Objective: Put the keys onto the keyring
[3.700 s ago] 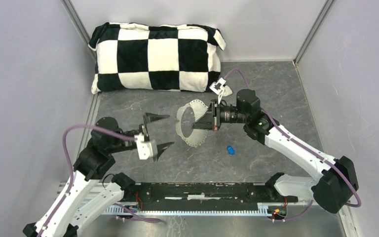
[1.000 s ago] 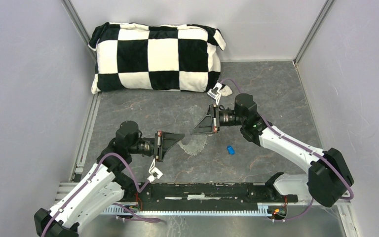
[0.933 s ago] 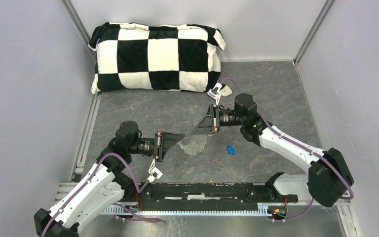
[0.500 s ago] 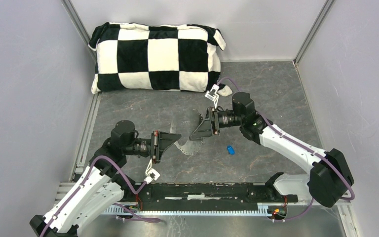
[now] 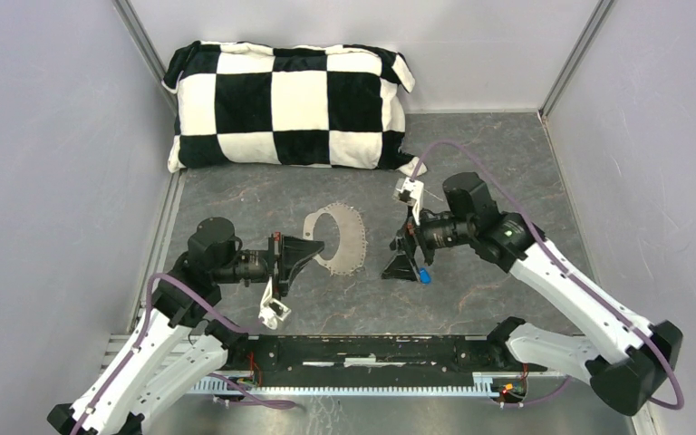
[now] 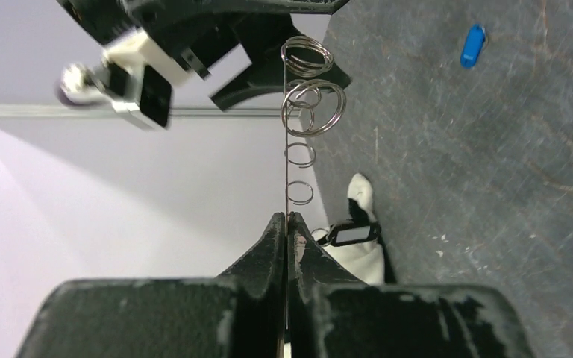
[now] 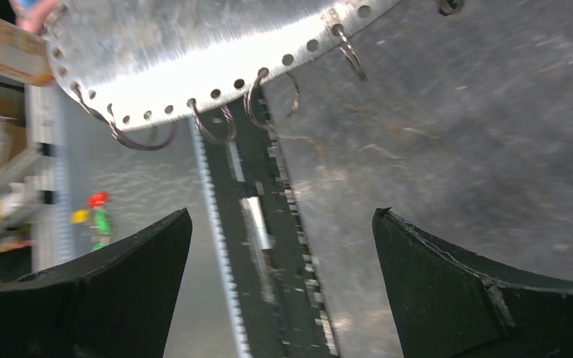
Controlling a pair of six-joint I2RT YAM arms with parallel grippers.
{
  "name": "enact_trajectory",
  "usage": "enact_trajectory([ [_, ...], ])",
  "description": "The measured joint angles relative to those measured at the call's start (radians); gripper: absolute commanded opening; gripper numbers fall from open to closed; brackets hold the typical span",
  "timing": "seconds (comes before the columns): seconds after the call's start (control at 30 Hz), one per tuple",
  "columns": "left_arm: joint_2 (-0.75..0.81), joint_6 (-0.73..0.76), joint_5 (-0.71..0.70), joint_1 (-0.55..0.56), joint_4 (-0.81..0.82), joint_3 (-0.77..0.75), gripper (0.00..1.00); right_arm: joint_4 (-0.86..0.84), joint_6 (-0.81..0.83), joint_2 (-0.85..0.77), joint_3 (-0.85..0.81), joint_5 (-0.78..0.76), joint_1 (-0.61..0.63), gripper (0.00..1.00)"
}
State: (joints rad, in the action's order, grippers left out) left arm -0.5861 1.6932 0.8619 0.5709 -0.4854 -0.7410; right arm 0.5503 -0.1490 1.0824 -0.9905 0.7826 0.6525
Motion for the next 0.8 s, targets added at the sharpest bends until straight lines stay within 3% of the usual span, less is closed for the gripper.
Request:
enact_trajectory([
  [0.17,-0.031,-0.171,0.016,0.0,-0.042,-0.087,0.02,0.034,0.223,-0.147,-0.032,-0.129,0.002,0.98],
  [0.37,-0.069,-0.315,0.059,0.0,-0.098,-0.145,0.02,-0.172,0.404,-0.307,-0.021,-0.101,0.019,0.98],
  [0.57,-0.069,-0.366,0.065,0.0,-0.119,-0.145,0.02,-0.271,0.507,-0.269,-0.015,-0.108,0.165,0.98],
  [0.8,-0.103,-0.423,0.069,0.0,-0.127,-0.17,0.02,-0.233,0.595,-0.121,-0.073,-0.22,0.366,0.98],
])
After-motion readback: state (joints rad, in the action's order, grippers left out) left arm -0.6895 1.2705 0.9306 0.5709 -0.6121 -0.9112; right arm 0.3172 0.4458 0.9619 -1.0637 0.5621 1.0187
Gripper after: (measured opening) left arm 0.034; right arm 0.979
